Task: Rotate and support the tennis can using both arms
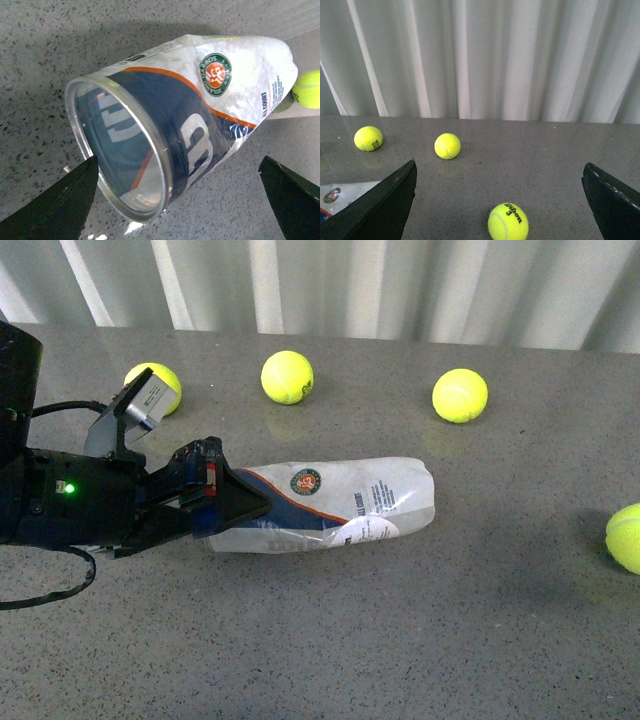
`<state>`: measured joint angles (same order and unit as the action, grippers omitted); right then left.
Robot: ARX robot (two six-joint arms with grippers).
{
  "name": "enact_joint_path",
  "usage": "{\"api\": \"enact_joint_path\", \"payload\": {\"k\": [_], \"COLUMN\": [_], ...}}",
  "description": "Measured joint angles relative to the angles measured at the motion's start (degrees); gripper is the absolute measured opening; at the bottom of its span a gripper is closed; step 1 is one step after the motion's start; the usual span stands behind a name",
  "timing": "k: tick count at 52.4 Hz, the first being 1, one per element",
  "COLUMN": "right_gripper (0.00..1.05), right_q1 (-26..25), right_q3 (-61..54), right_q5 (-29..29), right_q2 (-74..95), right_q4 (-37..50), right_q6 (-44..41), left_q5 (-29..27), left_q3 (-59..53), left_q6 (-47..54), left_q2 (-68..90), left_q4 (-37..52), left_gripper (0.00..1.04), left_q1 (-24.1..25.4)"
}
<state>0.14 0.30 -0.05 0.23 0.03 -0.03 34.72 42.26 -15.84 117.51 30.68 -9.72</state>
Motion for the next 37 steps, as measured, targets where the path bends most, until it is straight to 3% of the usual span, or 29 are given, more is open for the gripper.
{"api": "enact_joint_path", "payload": {"k": [21,28,37], "right_gripper": [0.98,0.98,0.98], "right_q1": [0.0,0.0,0.0], "right_q3": [0.0,0.0,0.0], "right_q5": [-0.02,0.0,0.0], "right_q2": [0.0,0.0,0.0], "right_q4": [0.0,0.0,0.0], "right_q6": [0.0,0.0,0.0], "left_q5": [1.81,2.67,2.78], "left_q3": [1.16,1.25,1.05], "left_q6": [-9.38,-11.58,-14.32], "left_q2": [5.66,6.23,6.56], "left_q4": [8.63,10.16,12.28], "left_gripper": [0.98,0.78,0.43], "left_q1": [-2.47,-3.3,-4.13]}}
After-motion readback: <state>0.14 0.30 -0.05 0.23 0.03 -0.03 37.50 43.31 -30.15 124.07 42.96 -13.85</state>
